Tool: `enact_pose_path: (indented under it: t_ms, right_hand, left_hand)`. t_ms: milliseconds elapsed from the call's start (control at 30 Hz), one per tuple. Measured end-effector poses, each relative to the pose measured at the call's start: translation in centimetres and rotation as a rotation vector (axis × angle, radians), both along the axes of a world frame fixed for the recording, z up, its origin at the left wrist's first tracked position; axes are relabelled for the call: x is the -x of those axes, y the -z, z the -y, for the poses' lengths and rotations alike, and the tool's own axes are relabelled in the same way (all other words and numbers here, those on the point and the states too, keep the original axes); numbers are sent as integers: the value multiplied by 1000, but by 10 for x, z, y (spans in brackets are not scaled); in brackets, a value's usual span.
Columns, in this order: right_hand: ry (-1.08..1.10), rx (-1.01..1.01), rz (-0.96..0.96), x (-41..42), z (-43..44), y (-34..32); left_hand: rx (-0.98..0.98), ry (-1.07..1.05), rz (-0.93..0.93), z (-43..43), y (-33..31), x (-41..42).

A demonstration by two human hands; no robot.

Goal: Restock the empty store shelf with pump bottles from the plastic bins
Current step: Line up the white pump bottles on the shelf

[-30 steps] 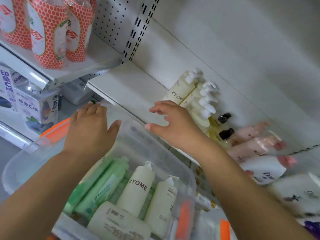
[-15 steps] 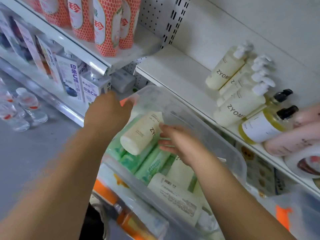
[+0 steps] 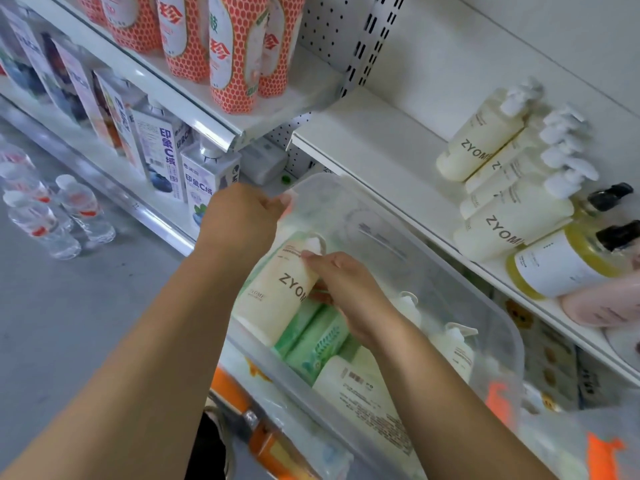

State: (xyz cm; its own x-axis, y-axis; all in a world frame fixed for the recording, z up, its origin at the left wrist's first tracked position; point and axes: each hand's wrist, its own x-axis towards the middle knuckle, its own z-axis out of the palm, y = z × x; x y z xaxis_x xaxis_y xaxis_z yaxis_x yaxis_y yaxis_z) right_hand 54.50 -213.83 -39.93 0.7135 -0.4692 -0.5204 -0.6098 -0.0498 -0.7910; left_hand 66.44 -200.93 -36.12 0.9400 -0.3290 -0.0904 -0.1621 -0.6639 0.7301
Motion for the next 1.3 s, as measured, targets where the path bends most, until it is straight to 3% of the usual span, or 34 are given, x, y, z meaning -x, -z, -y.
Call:
enact_pose_path:
  t_ms: [67, 233, 433, 633, 733, 933, 1133, 1300]
  right_hand:
    - [22, 0, 11, 1, -3, 0]
    - [135, -321, 126, 3, -7, -16]
    - [226, -397, 102, 7, -13, -26]
    - [88, -250, 119, 14, -2, -41]
    - [18, -81, 117, 25, 3, -63]
    - [47, 214, 182, 32, 28, -117]
    - [121, 295, 320, 18, 76, -168]
    - [200, 461, 347, -6, 109, -186]
  left_hand:
    - [12, 2, -2, 0, 3, -1]
    - [56, 2, -26, -2, 5, -1]
    - [-2, 29, -20, 0, 3, 5]
    - [-49, 25, -17, 1, 5, 4]
    - [-80, 26, -32, 4, 6, 4]
    - [-265, -22, 43, 16, -3, 13]
    - [-259, 114, 230, 42, -16, 31]
    - [-241, 207, 282, 55, -13, 39]
